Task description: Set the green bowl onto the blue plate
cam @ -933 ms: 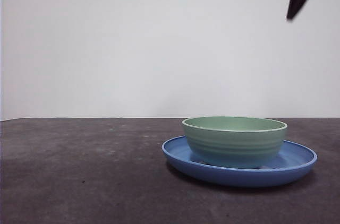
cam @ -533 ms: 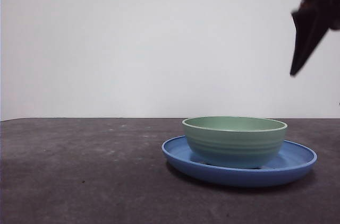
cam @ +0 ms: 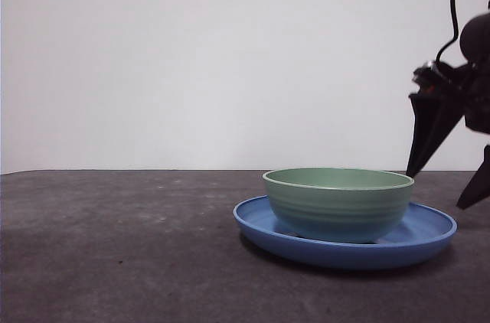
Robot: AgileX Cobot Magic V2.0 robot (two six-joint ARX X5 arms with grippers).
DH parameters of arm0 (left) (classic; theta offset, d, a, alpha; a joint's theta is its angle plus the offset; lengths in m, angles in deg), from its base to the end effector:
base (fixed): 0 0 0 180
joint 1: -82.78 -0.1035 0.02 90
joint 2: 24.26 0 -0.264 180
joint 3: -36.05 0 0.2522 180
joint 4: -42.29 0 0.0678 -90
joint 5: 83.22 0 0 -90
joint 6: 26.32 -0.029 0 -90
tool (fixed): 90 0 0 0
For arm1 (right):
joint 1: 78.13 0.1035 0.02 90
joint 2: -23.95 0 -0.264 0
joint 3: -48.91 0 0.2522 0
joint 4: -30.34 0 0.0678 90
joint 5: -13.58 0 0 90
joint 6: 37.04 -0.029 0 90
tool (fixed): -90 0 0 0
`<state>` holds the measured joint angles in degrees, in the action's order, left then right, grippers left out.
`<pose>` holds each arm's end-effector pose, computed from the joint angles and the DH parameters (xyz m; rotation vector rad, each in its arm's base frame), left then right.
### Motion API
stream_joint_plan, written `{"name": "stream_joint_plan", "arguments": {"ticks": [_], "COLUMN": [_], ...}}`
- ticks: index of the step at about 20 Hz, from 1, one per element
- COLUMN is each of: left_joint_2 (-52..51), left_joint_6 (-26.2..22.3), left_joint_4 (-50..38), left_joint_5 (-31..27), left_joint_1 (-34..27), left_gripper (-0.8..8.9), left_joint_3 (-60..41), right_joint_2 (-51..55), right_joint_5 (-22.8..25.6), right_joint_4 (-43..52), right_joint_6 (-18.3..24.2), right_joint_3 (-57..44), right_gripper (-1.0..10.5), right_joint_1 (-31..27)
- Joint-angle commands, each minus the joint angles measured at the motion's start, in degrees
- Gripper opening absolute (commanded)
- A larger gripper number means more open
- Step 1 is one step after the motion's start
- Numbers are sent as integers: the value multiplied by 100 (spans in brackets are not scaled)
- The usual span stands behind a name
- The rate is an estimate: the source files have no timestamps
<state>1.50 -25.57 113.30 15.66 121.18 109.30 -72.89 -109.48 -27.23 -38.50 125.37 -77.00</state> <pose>0.0294 -0.0290 0.3657 0.0954 0.4136 -0.8105 0.3067 0.0219 0.1877 0.4001 1.3324 0.4842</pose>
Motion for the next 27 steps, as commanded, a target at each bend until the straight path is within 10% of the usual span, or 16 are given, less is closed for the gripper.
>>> {"name": "stream_joint_plan", "arguments": {"ticks": [1,27], "left_joint_2": [24,24], "left_joint_6": [-26,-24], "left_joint_4": [-44,-195], "left_joint_5": [-2,-2], "left_joint_1": [46,46], "left_gripper": [625,625], "left_joint_3": [35,35], "right_joint_2": [-260,-686], "right_joint_5": [-205,101], "right_joint_4": [138,302], "right_joint_6": [85,-354], "right_joint_3": [114,247], "right_gripper": [305,8], "right_joint_1": [26,437]}}
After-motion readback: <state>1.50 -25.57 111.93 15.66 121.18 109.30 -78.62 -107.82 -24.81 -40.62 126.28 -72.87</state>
